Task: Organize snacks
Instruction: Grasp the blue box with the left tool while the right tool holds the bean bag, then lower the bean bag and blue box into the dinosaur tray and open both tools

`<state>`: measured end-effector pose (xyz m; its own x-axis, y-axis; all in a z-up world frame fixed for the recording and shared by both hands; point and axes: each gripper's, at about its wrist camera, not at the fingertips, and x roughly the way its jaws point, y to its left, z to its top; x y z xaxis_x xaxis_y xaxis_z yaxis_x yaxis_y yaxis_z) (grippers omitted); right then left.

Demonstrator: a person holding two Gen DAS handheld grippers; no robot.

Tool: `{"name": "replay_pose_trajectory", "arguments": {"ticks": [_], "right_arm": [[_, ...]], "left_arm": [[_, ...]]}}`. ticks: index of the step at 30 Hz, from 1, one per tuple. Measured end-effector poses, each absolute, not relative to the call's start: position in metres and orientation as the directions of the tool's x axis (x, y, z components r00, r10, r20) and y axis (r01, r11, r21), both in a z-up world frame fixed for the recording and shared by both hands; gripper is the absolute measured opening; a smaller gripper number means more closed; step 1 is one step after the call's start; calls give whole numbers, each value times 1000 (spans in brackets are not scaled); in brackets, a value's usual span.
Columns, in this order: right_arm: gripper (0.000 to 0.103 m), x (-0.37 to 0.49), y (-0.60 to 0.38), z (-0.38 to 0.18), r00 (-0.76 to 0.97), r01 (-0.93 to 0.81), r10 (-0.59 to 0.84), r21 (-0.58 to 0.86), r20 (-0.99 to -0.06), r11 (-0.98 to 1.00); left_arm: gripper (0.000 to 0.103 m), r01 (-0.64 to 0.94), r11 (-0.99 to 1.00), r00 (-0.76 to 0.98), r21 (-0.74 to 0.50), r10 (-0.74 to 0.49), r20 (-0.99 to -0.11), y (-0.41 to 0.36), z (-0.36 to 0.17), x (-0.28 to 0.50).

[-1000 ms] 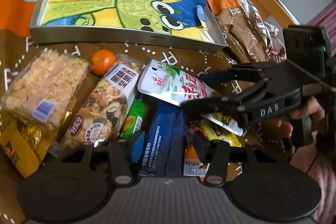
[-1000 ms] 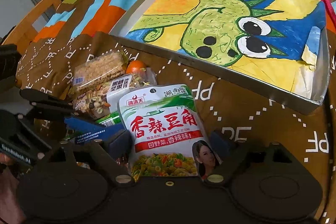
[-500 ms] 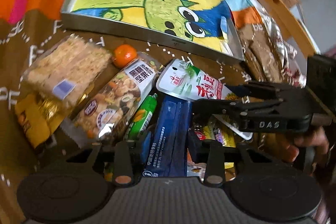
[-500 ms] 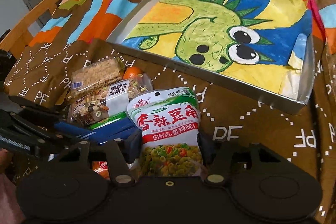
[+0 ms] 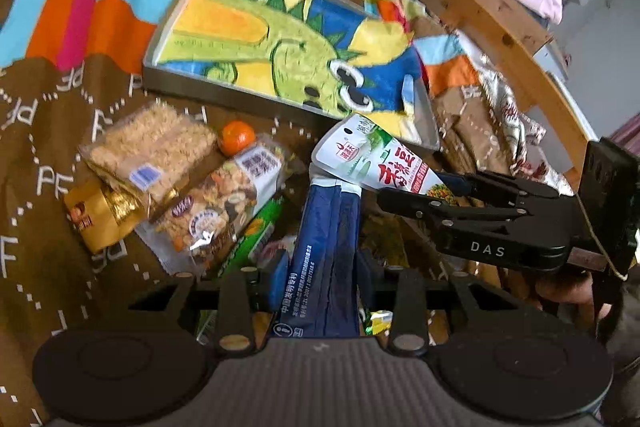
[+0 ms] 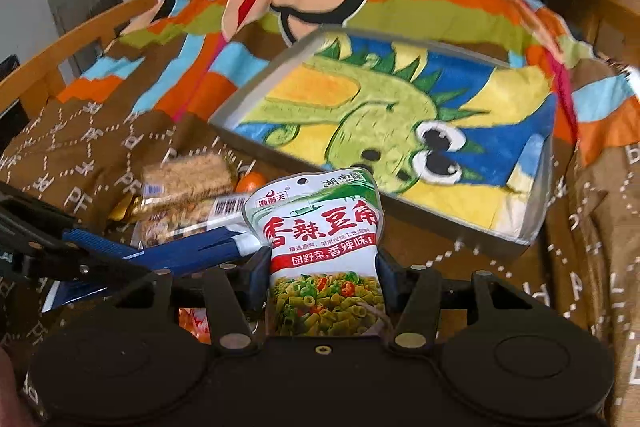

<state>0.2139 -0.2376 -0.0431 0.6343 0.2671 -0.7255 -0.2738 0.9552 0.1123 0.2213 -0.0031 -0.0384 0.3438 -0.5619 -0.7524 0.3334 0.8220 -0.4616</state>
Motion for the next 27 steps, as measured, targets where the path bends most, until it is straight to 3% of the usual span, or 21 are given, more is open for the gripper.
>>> {"name": "replay_pose_trajectory", "arguments": {"ticks": [7, 18, 27], "right_arm": [[56, 216, -243, -39, 704, -230, 228, 88, -673, 969], [56, 229, -244, -43, 736, -207, 199, 65, -647, 976], [56, 252, -252, -47, 773, -148, 160, 72, -614, 986]], "left_arm": [[39, 321, 851, 451, -416, -523, -723, 0, -29, 221], [39, 298, 853, 475, -427, -521, -709, 1, -33, 229], [39, 264, 833, 577, -486, -540, -613, -7, -20, 275]]}}
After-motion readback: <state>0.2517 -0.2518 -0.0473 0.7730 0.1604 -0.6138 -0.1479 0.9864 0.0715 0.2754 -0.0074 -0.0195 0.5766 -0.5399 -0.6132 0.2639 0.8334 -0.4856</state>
